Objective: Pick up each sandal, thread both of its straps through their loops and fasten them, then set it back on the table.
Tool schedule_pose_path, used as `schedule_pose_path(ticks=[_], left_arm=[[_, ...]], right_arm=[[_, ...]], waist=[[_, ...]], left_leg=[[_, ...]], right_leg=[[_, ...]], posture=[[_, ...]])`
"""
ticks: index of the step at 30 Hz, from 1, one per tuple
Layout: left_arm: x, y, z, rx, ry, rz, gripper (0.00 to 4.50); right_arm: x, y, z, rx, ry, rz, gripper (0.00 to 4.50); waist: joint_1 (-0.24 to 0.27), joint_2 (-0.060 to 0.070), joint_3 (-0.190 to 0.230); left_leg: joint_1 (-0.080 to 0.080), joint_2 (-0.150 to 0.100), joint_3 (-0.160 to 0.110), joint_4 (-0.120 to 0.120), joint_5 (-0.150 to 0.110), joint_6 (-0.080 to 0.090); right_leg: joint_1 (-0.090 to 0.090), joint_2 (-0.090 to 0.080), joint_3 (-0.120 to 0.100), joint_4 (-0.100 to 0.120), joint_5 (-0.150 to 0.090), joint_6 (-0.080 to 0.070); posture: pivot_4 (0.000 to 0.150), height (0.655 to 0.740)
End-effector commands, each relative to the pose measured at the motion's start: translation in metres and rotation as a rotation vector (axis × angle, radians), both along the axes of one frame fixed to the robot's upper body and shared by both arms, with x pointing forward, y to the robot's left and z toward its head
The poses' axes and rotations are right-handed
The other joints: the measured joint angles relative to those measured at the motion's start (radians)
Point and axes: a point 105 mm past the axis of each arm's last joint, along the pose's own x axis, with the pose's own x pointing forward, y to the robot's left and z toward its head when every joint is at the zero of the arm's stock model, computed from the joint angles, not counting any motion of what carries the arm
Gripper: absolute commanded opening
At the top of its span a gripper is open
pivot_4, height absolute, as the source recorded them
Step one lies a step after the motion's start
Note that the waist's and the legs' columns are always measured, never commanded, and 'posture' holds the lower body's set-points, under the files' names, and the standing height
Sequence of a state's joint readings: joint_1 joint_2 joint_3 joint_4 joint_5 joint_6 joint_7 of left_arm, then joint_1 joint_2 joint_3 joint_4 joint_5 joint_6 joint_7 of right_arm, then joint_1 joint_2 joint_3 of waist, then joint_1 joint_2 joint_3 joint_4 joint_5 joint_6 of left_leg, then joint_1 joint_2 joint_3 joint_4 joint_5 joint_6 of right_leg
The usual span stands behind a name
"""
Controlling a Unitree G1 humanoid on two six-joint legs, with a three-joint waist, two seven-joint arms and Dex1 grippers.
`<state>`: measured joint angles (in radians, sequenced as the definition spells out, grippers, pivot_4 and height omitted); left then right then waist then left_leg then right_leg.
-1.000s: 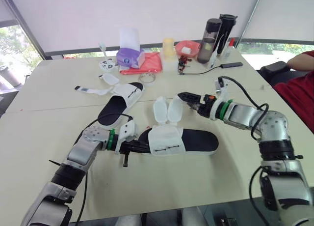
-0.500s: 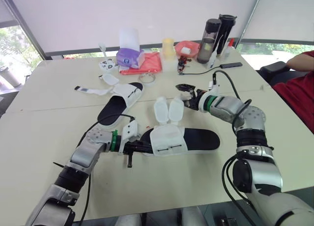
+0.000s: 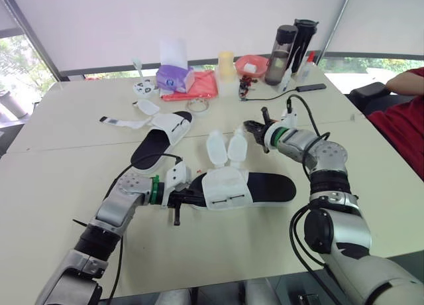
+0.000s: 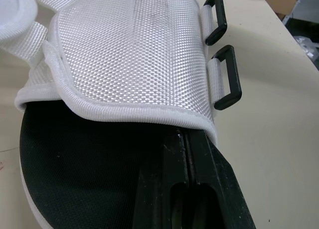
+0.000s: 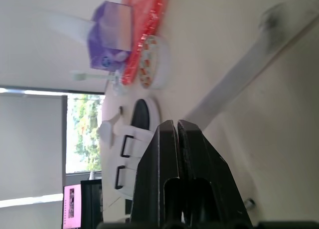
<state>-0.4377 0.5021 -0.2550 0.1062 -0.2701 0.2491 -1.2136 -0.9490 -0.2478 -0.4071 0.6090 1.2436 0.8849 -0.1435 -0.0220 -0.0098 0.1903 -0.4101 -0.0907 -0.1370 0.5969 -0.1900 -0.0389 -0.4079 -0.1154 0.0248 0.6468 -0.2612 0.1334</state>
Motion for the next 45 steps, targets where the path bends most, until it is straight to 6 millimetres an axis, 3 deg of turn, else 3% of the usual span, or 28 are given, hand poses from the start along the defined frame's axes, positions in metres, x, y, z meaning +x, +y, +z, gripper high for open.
schedule_pose_path(ticks=[1,3,5,7,9,12,16,19,20,25,29,40,43,45], left_arm=[[0.000,-0.002,0.004,-0.008,-0.028,0.004,0.00],[0.000,-0.002,0.003,-0.009,-0.028,0.006,0.00],[0.000,-0.002,0.003,-0.010,-0.026,0.008,0.00],[0.000,-0.002,0.003,-0.009,-0.025,0.011,0.00],[0.000,-0.001,0.002,-0.008,-0.025,0.015,0.00],[0.000,-0.001,0.002,-0.009,-0.025,0.021,0.00],[0.000,-0.002,0.001,-0.008,-0.026,0.022,0.00],[-0.001,-0.002,0.000,-0.009,-0.026,0.021,0.00],[-0.002,-0.002,0.000,-0.009,-0.025,0.021,0.00],[-0.002,-0.003,-0.001,-0.017,-0.029,0.031,0.00],[-0.003,-0.004,-0.001,-0.022,-0.033,0.043,0.00],[-0.001,-0.005,0.001,-0.034,-0.045,0.086,0.00],[-0.001,-0.004,0.000,-0.034,-0.047,0.095,0.00],[-0.001,-0.003,0.000,-0.034,-0.049,0.105,0.00]], right_arm=[[-0.010,0.008,0.038,0.001,-0.196,0.078,0.05],[-0.017,0.013,0.045,-0.034,-0.274,0.124,0.05],[-0.037,0.024,0.054,-0.138,-0.424,0.244,0.05],[-0.055,0.033,0.046,-0.281,-0.505,0.365,0.05],[-0.052,0.026,0.038,-0.304,-0.470,0.342,0.05],[-0.041,0.013,0.035,-0.240,-0.400,0.282,0.82],[-0.021,-0.009,0.024,-0.214,-0.224,0.186,2.83],[-0.019,-0.014,0.011,-0.238,-0.105,0.233,4.36],[-0.018,-0.014,0.008,-0.269,-0.085,0.239,4.46],[-0.013,-0.008,-0.003,-0.326,-0.028,0.240,4.46],[-0.010,0.005,-0.010,-0.276,0.009,0.263,4.46],[0.017,0.026,0.002,-0.058,-0.021,0.173,4.46],[0.019,0.028,0.003,-0.059,-0.025,0.169,3.63],[0.019,0.029,0.003,-0.061,-0.022,0.173,2.73]], waist=[[0.001,0.000,0.000],[0.001,0.000,0.000],[0.003,0.000,0.000],[0.005,0.000,0.000],[0.002,0.000,0.000],[0.001,0.000,0.000],[0.003,0.000,0.000],[0.003,0.000,0.000],[0.003,0.000,0.000],[0.002,0.000,0.000],[0.001,0.000,0.000],[0.001,0.000,0.000],[0.001,0.000,0.000],[0.000,0.000,0.000]], left_leg=[[0.000,0.000,0.000,0.000,0.000,0.000],[0.000,0.000,0.000,0.000,0.000,0.000],[0.000,0.000,0.000,0.000,0.000,0.000],[0.000,0.000,-0.001,0.000,0.000,0.000],[0.000,0.000,-0.001,0.000,0.000,0.000],[0.000,0.000,-0.001,0.000,0.000,0.000],[0.001,0.001,-0.001,0.000,0.000,0.000],[0.001,0.000,-0.001,0.000,0.000,0.000],[0.000,0.000,-0.001,-0.001,0.000,0.000],[0.000,0.000,0.000,-0.001,0.000,0.000],[0.000,0.000,0.000,-0.001,0.000,0.000],[0.000,0.000,0.000,-0.001,0.000,0.000],[0.000,0.000,0.000,-0.001,0.000,0.000],[0.000,0.000,0.000,-0.001,0.000,0.000]], right_leg=[[0.000,0.000,0.000,0.000,0.000,0.000],[0.000,0.000,0.000,0.000,0.000,0.000],[0.000,0.000,0.000,0.000,0.000,0.000],[0.000,0.000,0.000,-0.001,0.000,0.000],[0.000,0.000,0.000,-0.001,0.000,0.000],[0.000,0.000,0.000,-0.001,0.000,0.000],[0.000,0.000,0.000,-0.001,0.000,0.000],[0.000,0.000,0.000,-0.001,0.000,0.000],[0.000,0.000,0.000,-0.001,0.000,0.000],[0.000,0.000,0.000,-0.001,0.000,0.000],[0.000,0.000,0.000,-0.001,0.000,0.000],[0.000,0.000,0.000,-0.001,0.000,0.000],[0.000,0.000,0.000,-0.001,0.000,0.000],[0.000,0.000,0.000,-0.001,0.000,0.000]], posture=[[0.150,0.7400],[0.150,0.7400],[0.150,0.7400],[0.150,0.7400],[0.150,0.7400],[0.150,0.7400],[0.150,0.7400],[0.150,0.7400],[0.150,0.7400],[0.150,0.7400],[0.150,0.7400],[0.150,0.7400],[0.150,0.7400],[0.150,0.7400]])
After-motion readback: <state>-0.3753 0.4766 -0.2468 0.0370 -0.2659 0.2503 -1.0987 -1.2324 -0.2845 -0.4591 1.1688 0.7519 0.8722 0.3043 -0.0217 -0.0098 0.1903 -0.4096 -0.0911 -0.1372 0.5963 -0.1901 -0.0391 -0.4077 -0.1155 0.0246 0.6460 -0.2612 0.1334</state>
